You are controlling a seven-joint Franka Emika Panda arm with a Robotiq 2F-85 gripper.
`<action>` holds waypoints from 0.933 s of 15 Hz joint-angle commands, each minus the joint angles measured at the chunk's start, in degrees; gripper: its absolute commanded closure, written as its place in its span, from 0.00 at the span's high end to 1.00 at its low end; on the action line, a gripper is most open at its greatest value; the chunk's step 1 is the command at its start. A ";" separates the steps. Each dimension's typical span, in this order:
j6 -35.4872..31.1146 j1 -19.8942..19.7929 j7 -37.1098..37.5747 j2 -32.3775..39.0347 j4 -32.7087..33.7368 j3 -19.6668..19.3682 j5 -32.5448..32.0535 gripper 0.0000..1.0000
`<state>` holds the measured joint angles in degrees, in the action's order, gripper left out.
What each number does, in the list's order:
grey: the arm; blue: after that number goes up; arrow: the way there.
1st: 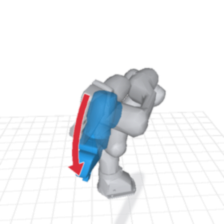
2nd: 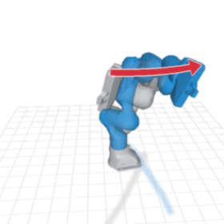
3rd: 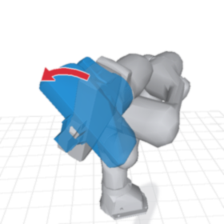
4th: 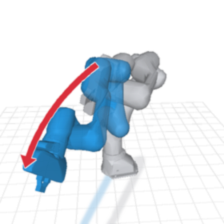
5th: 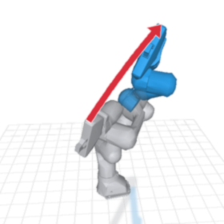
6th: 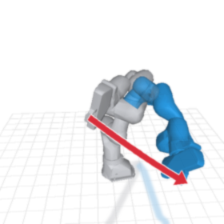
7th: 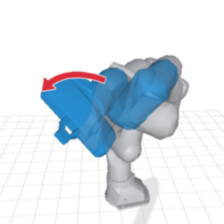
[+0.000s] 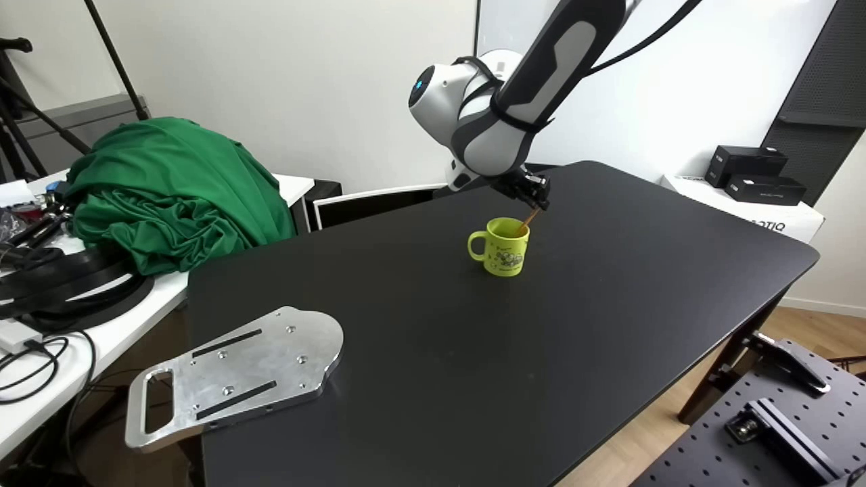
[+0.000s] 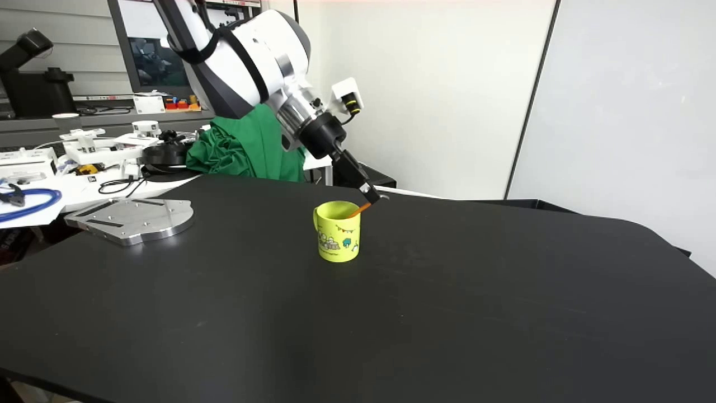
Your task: Put the pen in the mug
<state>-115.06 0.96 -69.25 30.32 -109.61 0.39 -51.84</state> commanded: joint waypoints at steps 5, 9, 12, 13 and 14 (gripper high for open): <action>-0.11 -0.42 2.89 -1.53 -0.16 0.71 -0.24 0.84; -0.20 -0.76 2.21 -3.65 0.53 1.19 1.15 1.00; 0.61 -0.95 -0.69 -4.99 0.12 1.80 2.20 1.00; 0.31 -0.49 0.43 -3.55 0.81 1.28 0.84 1.00; 0.39 -0.47 -0.04 -3.86 0.79 1.36 1.28 1.00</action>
<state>-114.93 0.89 -69.33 26.42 -108.94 1.25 -50.44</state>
